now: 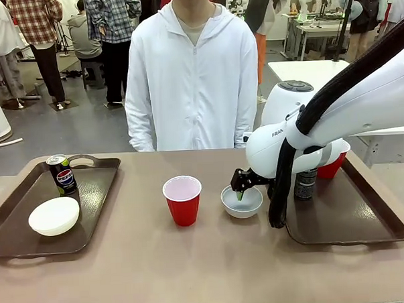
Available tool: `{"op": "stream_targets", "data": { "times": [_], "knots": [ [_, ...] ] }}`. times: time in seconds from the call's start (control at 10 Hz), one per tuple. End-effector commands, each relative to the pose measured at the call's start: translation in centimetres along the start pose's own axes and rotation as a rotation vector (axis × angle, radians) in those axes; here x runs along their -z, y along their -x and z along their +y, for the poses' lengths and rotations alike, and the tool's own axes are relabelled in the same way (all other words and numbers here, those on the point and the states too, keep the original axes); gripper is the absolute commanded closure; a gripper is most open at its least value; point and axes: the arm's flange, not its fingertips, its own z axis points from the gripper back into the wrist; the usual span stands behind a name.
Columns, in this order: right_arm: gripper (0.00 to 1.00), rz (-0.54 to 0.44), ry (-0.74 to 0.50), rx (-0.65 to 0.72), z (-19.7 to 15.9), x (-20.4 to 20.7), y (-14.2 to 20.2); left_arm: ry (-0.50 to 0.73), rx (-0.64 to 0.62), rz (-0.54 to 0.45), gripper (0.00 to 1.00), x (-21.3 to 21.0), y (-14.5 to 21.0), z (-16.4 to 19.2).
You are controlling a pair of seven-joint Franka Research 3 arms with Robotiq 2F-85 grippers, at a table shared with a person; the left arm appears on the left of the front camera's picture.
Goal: Prepare tableware on both trays.
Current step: Pick up a Picnic Bowl from the table and place it on a Handle tray.
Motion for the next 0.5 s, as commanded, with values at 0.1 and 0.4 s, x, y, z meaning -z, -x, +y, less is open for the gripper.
{"op": "stream_targets", "data": {
  "times": [0.1, 0.4],
  "knots": [
    [1.0, -0.02, -0.02, -0.023, 0.22, 0.46, -0.51, -0.003, -0.003, -0.005, 0.04, -0.05, 0.17, -0.23],
    [0.87, -0.016, -0.001, -0.025, 0.22, 0.36, -0.34, -0.003, -0.003, -0.005, 0.04, -0.05, 0.17, -0.23]
  ]
}}
